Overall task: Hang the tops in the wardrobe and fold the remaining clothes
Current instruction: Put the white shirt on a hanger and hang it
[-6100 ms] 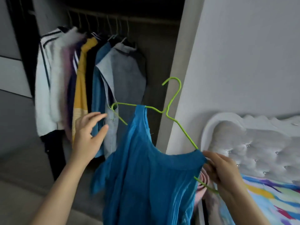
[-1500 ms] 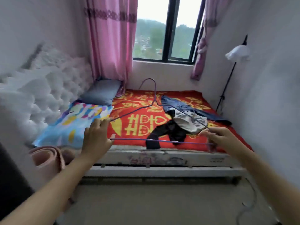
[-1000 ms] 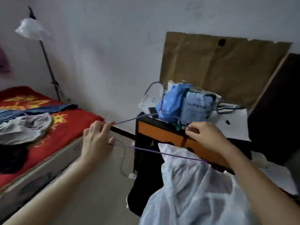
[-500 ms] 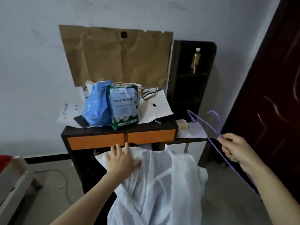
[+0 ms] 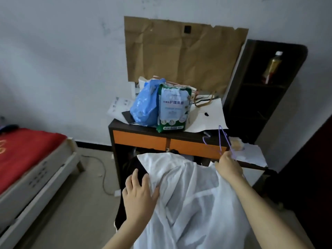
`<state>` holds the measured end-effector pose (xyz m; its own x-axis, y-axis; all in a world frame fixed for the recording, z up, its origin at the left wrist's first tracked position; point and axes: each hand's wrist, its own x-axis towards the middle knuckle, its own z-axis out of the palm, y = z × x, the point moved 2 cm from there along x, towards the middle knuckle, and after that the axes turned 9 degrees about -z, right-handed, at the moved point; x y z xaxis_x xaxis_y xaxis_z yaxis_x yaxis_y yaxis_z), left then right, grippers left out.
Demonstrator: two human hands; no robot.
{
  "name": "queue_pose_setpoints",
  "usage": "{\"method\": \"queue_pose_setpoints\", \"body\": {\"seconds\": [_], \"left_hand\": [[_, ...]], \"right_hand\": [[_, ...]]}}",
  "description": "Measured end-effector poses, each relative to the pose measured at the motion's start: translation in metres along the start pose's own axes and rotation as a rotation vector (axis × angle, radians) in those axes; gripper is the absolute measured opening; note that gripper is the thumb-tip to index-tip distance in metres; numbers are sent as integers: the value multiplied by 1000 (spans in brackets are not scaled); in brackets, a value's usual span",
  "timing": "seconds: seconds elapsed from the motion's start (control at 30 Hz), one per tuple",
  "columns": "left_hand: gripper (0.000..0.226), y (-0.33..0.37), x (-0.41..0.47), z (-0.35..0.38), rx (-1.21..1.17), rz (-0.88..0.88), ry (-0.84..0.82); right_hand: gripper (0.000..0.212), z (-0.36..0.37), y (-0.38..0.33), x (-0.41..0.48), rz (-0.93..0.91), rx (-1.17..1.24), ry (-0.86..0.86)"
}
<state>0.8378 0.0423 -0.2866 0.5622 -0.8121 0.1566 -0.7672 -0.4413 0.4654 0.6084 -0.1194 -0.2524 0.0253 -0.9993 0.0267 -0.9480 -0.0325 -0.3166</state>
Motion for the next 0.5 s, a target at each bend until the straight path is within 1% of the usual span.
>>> {"method": "queue_pose_setpoints", "body": {"seconds": [0.07, 0.1, 0.13, 0.17, 0.2, 0.23, 0.3, 0.33, 0.37, 0.4, 0.47, 0.5], "left_hand": [[35, 3, -3, -2, -34, -81, -14], [29, 5, -1, -3, -65, -111, 8], [24, 4, 0, -3, -101, -145, 36], [21, 4, 2, -5, -134, -163, 54], [18, 4, 1, -7, -154, -174, 65], [17, 4, 0, -10, -167, -172, 80], [12, 8, -7, -16, -236, -173, 132], [11, 10, -10, -20, -284, -172, 158], [11, 12, -14, -24, -330, -169, 178], [11, 15, -17, -28, -382, -177, 188], [14, 17, -17, -41, -513, -224, 202], [18, 16, -17, -50, -595, -244, 237]], "right_hand": [[69, 12, 3, 15, 33, 31, -106], [76, 18, 5, 22, 32, 51, -164], [78, 24, 6, 28, 15, 52, -237], [74, 28, 8, 33, -6, 37, -293], [64, 30, 8, 36, -32, 19, -333], [50, 31, 9, 39, -63, 16, -340], [11, 29, 11, 41, -104, 39, -281], [9, 28, 13, 41, -113, 78, -228], [21, 26, 16, 41, -114, 121, -169], [24, 21, 18, 38, -101, 172, -106], [21, 4, 18, 34, -105, 247, 56], [17, -7, 15, 32, -120, 288, 133]]}}
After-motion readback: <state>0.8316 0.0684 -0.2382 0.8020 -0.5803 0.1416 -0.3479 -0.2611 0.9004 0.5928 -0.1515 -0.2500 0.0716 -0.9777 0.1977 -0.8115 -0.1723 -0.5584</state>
